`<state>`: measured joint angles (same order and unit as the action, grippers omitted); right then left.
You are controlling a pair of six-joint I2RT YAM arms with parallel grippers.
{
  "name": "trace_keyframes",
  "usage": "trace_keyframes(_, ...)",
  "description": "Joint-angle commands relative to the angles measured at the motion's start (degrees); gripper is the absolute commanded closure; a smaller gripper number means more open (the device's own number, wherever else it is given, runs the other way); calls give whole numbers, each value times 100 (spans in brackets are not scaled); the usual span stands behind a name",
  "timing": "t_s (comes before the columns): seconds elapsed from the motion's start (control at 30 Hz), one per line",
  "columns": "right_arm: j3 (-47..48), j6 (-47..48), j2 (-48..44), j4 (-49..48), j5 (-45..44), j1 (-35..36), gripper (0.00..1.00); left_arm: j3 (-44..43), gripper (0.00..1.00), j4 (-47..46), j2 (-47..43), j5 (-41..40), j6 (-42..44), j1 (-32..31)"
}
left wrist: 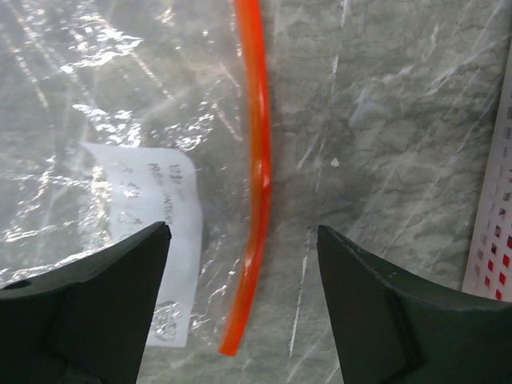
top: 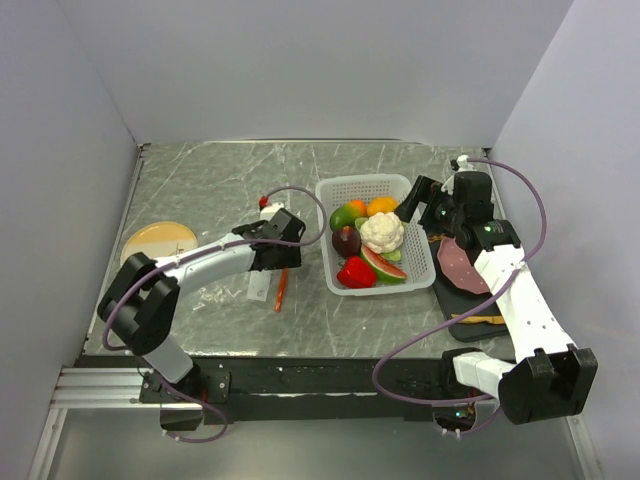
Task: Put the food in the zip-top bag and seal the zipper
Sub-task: Pick up the zipper food storage bag at the center of the board.
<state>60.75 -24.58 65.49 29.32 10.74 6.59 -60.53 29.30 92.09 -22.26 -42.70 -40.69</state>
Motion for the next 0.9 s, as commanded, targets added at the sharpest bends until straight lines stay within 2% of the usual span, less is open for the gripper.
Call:
trace_keyframes(0.0, 262, 50, -37, 47, -99, 9, 0, -345, 27, -197, 291, 90, -19, -88)
trace_keyframes(0.2, 271, 76, -54, 56, -142, 9, 0, -468, 39, -240, 555, 82, -72, -124)
trace_keyframes(0.4, 306, 76, -72, 65, -116, 9, 0, -512, 46, -170, 678, -112, -239, -133)
trace_keyframes(0.57, 306, 41, -54, 56, -63, 9, 0, -538, 46, -153, 766, -199, -292, -124)
trace_keyframes(0.6, 314, 41, -46, 65, -55, 9, 0, -539, 51, -161, 775, -200, -283, -132)
trace_keyframes(0.87, 315, 41, -46, 82, -19, 9, 0, -486, 58, -283, 908, -305, -406, -124)
